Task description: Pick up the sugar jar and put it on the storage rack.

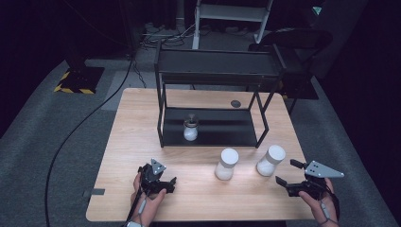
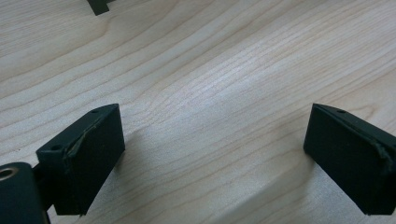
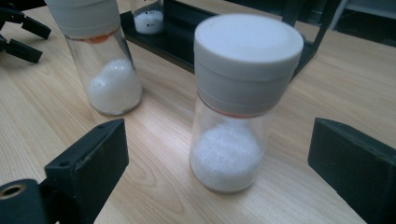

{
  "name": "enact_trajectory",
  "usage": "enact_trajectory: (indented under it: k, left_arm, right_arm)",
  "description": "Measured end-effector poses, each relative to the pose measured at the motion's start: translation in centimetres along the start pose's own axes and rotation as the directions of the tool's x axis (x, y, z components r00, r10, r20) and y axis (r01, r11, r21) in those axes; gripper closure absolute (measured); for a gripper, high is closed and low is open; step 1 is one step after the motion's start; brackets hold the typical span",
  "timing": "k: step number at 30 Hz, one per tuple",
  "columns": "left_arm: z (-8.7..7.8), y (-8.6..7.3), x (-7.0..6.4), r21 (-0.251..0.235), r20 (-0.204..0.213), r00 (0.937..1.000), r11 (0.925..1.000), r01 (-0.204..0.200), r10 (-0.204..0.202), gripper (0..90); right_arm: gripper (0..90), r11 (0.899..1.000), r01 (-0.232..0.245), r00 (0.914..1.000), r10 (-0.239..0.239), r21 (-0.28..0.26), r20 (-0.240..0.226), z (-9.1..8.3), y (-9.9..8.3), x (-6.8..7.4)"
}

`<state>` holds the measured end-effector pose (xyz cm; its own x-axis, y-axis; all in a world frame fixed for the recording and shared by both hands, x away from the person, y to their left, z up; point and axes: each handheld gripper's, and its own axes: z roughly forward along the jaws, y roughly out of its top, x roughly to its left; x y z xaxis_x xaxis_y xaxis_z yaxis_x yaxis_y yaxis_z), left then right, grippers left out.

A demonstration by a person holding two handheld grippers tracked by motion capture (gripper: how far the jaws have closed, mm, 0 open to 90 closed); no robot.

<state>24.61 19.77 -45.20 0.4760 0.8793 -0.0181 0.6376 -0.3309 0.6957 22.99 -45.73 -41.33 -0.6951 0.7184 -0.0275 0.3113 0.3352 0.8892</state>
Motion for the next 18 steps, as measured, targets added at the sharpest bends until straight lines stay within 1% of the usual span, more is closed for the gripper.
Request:
enact_trajectory:
  k: [2, 5, 12, 18]
  left_arm:
    - [0.0, 0.0, 0.0, 0.000, 0.000, 1.0000, 1.0000, 0.000, 0.000, 5.1]
    - [0.0, 0.0, 0.0, 0.000, 0.000, 1.0000, 1.0000, 0.000, 0.000, 5.1]
    - [0.1, 0.0, 0.0, -0.001, 0.001, 1.0000, 1.0000, -0.001, 0.001, 4.6]
    - [0.1, 0.0, 0.0, -0.001, 0.001, 1.0000, 1.0000, -0.001, 0.001, 4.5]
  right_arm:
    - [4.9, 1.000, 0.014, 0.9999, -0.014, -0.002, 0.004, -0.1, 0.3, 0.2]
    - [4.9, 1.000, 0.020, 0.9998, -0.021, -0.014, -0.001, -0.2, 0.6, 0.3]
    - [4.9, 0.998, 0.034, 0.9991, -0.035, -0.043, -0.025, 0.0, 1.5, 0.4]
    - [4.9, 0.997, 0.070, 0.9971, -0.071, -0.041, -0.029, 0.5, 2.5, 0.9]
